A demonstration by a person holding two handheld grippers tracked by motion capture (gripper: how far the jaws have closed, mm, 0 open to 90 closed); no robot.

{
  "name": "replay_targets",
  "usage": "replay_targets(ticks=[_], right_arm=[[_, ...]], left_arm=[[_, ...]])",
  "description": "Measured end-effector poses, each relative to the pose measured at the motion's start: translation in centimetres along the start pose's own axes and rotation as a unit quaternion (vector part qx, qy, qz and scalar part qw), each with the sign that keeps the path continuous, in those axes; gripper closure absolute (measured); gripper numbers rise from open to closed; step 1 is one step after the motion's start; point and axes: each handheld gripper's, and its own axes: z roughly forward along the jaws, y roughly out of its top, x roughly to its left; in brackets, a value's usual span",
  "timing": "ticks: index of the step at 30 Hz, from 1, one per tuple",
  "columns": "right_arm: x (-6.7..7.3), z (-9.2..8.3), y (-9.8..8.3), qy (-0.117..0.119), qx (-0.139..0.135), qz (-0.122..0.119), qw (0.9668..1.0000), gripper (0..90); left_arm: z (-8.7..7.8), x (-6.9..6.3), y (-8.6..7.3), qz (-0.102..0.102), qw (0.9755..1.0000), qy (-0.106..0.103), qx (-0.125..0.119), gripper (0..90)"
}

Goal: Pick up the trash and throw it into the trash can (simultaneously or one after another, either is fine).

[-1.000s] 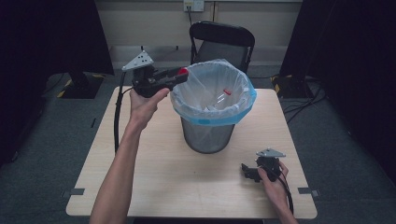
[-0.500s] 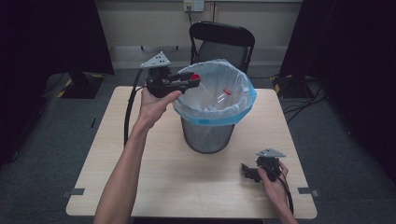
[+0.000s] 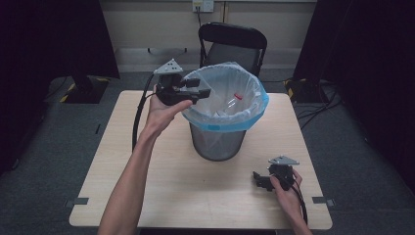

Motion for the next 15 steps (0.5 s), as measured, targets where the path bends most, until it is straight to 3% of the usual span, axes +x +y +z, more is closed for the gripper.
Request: replay_targets(ticks=[3,5,7,9,11,15], right_arm=[[0.0,0.0,0.0,0.000,0.000,0.000,1.0000,9.7],[0.0,0.0,0.0,0.000,0.000,0.000,1.0000,9.7],[0.0,0.0,0.0,0.000,0.000,0.000,1.0000,9.7],[0.0,0.0,0.0,0.000,0.000,0.000,1.0000,9.7],[0.0,0.0,0.0,0.000,0.000,0.000,1.0000,9.7],[0.0,0.0,0.0,-0.001,0.000,0.001,1.0000,9.7]], left_arm=[[-0.1,-0.1,0.0,0.017,0.9998,0.006,-0.001,26.7],[-0.1,-0.1,-0.1,0.017,0.9998,0.008,-0.001,21.1],[-0.3,0.0,-0.1,0.015,0.9998,0.010,-0.002,19.5],[-0.5,0.2,-0.3,0.006,1.0000,-0.004,-0.005,20.2],[-0.9,0.5,-0.4,0.006,0.9998,0.017,-0.003,20.6],[-1.8,1.2,-0.7,-0.009,0.9997,0.021,-0.013,20.1]])
